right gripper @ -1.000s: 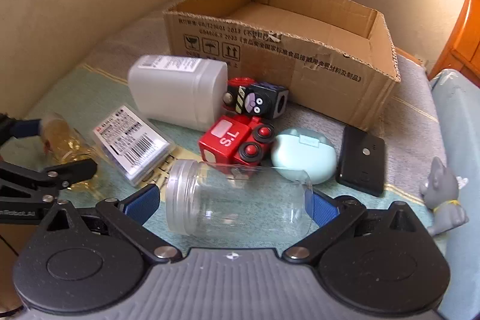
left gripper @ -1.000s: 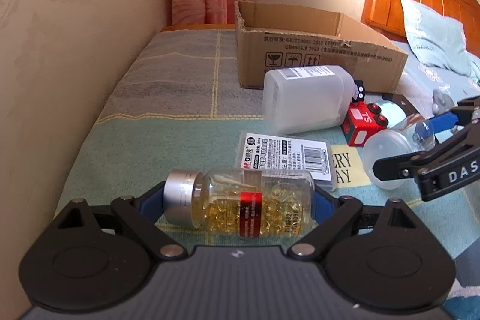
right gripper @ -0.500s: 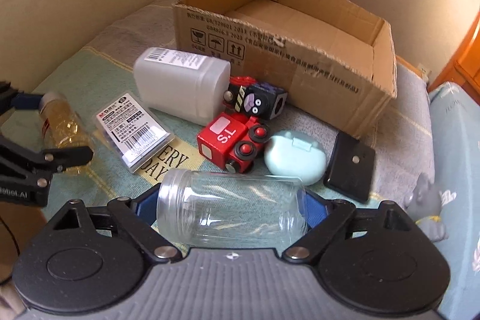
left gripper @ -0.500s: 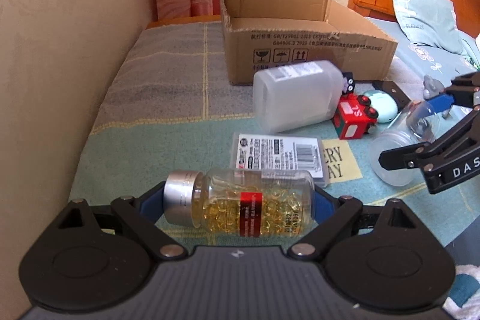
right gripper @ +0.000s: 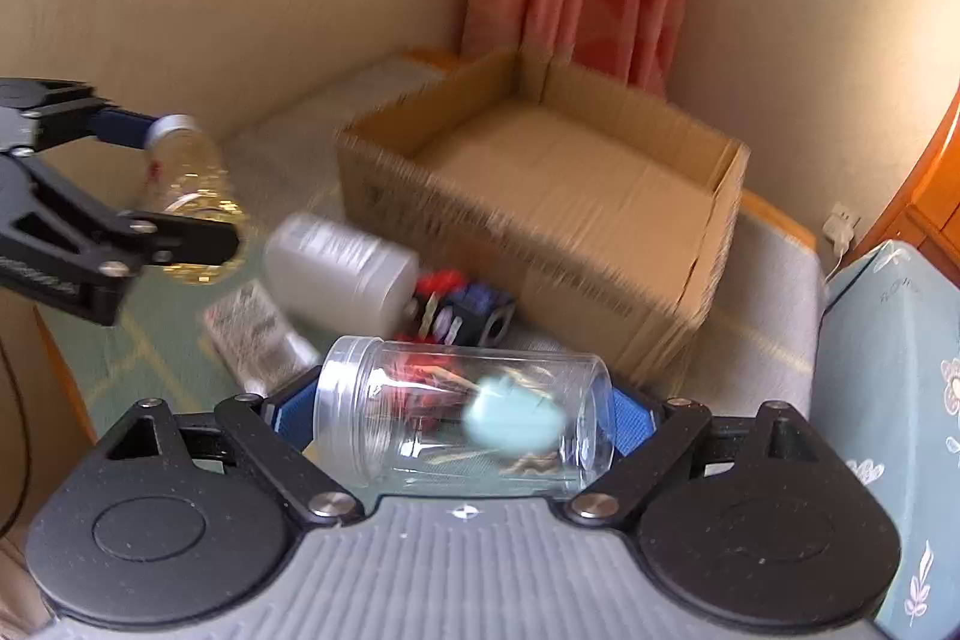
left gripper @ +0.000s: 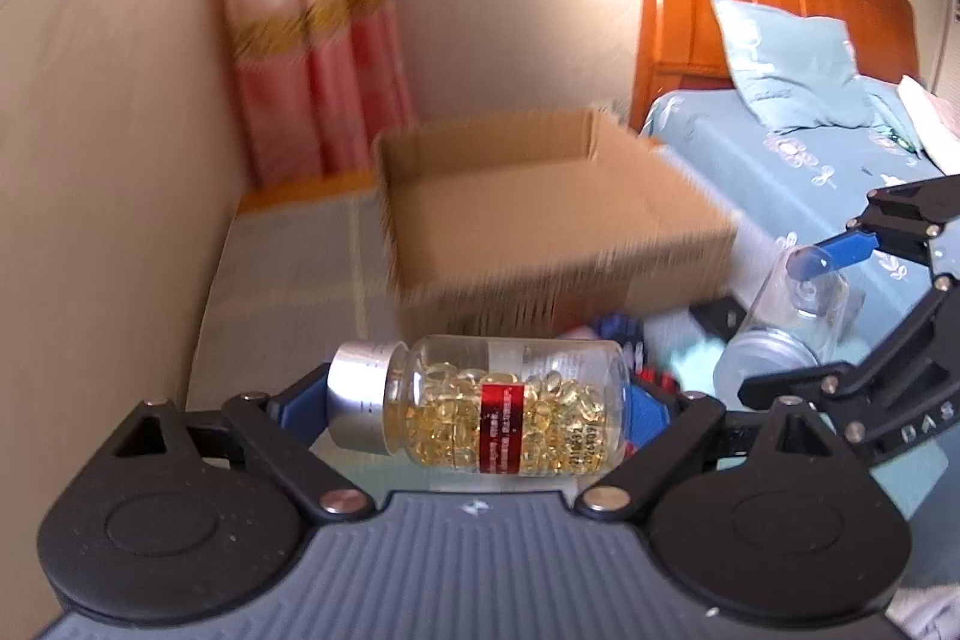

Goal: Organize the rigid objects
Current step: 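Carry the capsule bottle into the box and open the left gripper while the right gripper grasps the clear jar, then lower the clear plastic jar into the box and open the right gripper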

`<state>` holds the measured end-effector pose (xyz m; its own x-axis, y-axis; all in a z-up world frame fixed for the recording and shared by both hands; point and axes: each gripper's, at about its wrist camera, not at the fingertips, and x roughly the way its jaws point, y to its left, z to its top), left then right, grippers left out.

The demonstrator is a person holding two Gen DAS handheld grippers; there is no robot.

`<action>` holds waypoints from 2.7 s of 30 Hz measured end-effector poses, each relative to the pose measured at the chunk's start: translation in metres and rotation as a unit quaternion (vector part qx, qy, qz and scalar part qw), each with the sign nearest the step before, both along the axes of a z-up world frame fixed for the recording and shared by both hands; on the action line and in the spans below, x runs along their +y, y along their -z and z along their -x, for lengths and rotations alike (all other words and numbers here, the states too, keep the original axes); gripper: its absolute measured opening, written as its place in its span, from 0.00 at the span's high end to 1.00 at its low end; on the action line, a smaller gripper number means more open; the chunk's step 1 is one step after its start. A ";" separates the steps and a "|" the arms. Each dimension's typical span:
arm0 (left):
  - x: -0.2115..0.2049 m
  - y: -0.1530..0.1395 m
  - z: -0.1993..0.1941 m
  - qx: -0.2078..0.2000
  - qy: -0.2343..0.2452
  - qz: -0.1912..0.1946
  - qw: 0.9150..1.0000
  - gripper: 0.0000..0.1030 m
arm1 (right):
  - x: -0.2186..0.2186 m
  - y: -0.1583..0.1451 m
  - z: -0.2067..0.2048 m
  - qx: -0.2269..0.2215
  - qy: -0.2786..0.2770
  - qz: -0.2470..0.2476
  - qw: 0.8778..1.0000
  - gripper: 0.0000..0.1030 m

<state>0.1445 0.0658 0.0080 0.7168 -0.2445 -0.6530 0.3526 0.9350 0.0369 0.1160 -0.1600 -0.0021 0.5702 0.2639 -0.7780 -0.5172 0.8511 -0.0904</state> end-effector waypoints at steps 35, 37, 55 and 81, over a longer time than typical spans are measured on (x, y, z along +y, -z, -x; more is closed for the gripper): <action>-0.038 -0.015 -0.102 -0.049 -0.012 0.005 0.999 0.01 | -0.030 -0.039 -0.092 -0.043 0.075 -0.013 0.996 0.09; -0.035 -0.014 -0.082 -0.056 -0.019 -0.003 0.998 0.01 | -0.029 -0.039 -0.096 -0.040 0.078 -0.014 0.996 0.09; -0.013 0.027 0.005 -0.041 -0.078 -0.038 0.995 0.01 | 0.004 -0.036 -0.201 -0.021 0.121 -0.029 0.992 0.07; -0.031 0.042 0.019 -0.018 -0.045 -0.019 0.999 0.01 | -0.070 -0.017 -0.087 -0.008 0.119 -0.020 0.993 0.00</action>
<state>0.1259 0.0347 -0.0340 0.7578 -0.1537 -0.6341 0.2656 0.9603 0.0847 0.2028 -0.2304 0.0149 0.6327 0.1499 -0.7598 -0.2992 0.9522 -0.0613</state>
